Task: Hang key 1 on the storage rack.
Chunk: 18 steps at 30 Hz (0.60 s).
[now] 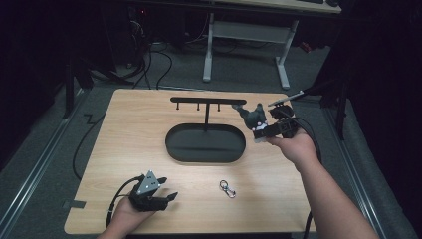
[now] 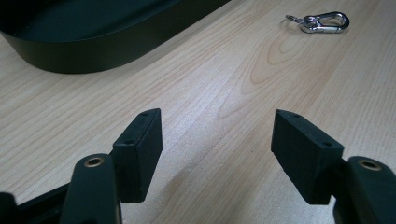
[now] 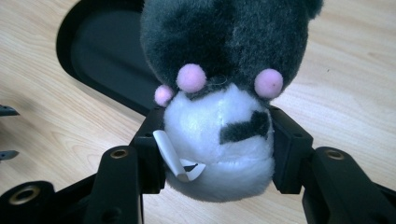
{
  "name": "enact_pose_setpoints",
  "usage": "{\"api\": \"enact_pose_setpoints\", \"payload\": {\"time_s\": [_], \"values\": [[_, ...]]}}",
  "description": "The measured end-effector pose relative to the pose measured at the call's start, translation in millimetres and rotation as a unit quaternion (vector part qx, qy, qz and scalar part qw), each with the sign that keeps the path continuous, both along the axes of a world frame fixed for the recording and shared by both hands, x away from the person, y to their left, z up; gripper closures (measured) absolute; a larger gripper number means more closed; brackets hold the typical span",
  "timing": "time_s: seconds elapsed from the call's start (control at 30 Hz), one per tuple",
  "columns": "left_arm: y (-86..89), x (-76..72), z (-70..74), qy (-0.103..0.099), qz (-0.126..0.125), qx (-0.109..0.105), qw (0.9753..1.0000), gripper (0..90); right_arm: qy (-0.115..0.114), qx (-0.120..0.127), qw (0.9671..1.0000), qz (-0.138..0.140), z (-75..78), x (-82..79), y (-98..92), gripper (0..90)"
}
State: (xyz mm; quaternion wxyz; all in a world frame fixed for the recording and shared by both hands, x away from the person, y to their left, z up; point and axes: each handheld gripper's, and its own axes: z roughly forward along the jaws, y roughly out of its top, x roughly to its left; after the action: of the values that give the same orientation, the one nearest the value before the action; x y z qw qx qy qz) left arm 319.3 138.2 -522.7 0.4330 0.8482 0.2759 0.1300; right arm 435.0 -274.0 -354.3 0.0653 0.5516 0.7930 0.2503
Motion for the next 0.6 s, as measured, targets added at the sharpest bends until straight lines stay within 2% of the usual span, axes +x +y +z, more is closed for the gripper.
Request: {"api": "enact_pose_setpoints", "payload": {"time_s": [0.1, 0.33, 0.5, 0.6], "values": [[-0.4, 0.1, -0.3, 0.001, -0.001, 0.001, 1.0, 34.4, 0.011, -0.003, 0.9999, 0.002, -15.3, 1.9, 2.1, 48.8], [-0.8, 0.3, -0.6, 0.002, -0.002, 0.006, 1.0, 34.4, 0.016, -0.008, 0.9998, 0.008, -36.5, 8.9, 15.3, 48.2], [-0.9, 0.5, -1.0, 0.002, -0.002, 0.008, 1.0, 34.4, 0.01, -0.009, 0.9999, 0.007, -45.5, 15.0, 21.9, 47.7], [-1.8, 0.0, -1.5, 0.002, -0.002, 0.009, 1.0, 34.4, 0.006, 0.003, 1.0, 0.006, -53.5, 21.2, 25.3, 46.4]]}}
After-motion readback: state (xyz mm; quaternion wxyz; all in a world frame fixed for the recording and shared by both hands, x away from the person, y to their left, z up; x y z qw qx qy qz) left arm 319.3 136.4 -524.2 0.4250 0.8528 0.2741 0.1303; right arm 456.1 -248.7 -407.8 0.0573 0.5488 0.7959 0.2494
